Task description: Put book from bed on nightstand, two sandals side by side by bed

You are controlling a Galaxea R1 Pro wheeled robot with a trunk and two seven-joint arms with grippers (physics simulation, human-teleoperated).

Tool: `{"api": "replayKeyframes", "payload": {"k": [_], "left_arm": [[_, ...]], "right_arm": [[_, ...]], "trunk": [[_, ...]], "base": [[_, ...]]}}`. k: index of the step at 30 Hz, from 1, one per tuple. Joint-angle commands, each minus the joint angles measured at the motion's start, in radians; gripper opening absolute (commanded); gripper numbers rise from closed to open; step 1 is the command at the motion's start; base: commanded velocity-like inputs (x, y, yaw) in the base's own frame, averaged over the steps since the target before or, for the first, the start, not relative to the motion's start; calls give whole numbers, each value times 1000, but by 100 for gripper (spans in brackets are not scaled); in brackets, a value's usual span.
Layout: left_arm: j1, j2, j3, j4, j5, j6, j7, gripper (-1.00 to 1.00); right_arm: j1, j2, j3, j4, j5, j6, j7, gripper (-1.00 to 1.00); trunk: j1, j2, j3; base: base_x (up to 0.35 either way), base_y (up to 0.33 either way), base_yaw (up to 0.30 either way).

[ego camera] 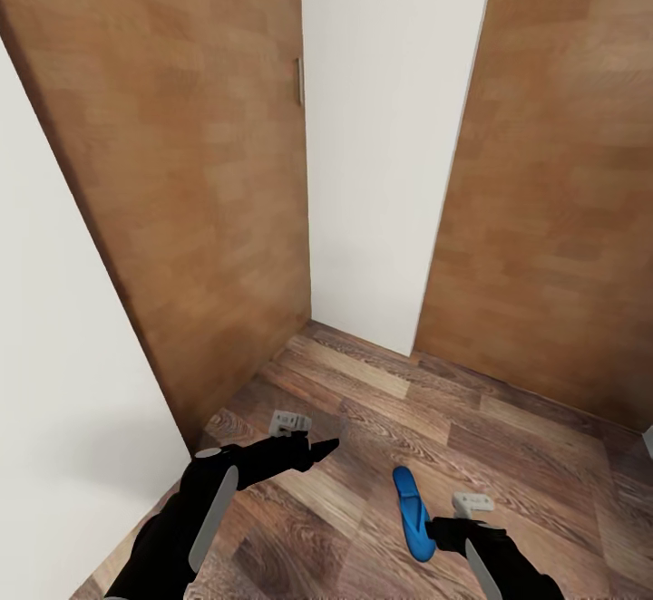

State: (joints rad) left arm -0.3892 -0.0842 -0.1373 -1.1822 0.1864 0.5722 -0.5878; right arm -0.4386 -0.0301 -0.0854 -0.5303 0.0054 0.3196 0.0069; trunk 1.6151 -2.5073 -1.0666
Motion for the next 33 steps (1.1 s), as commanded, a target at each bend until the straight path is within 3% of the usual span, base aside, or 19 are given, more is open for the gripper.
{"api": "replayKeyframes", "payload": {"k": [1, 14, 17, 21, 24, 28, 33], "left_arm": [[0, 0, 0, 0, 7, 8, 0, 100], [0, 1, 10, 0, 18, 11, -11, 100], [0, 5, 61, 0, 59, 13, -37, 100], [0, 64, 245, 0, 176, 17, -130, 100], [0, 83, 299, -1, 208, 18, -158, 100], [0, 89, 316, -1, 219, 19, -169, 100], [0, 90, 318, 0, 221, 20, -171, 100]], "right_arm": [[0, 1, -2, -2, 1, 6, 1, 100], [0, 1, -2, -2, 1, 6, -1, 100], [0, 1, -2, -1, 1, 6, -1, 100], [0, 1, -2, -1, 0, 6, -3, 100], [0, 1, -2, 0, 0, 6, -3, 100], [0, 1, -2, 0, 1, 6, -4, 100], [0, 1, -2, 0, 1, 6, -3, 100]], "trunk": [[0, -1, -5], [6, -3, -51], [6, -3, -51], [6, -3, -51], [6, -3, -51], [6, -3, -51], [8, -5, -71]], "base": [[0, 0, 0], [0, 0, 0], [0, 0, 0], [0, 0, 0], [0, 0, 0], [0, 0, 0], [0, 0, 0]]}}
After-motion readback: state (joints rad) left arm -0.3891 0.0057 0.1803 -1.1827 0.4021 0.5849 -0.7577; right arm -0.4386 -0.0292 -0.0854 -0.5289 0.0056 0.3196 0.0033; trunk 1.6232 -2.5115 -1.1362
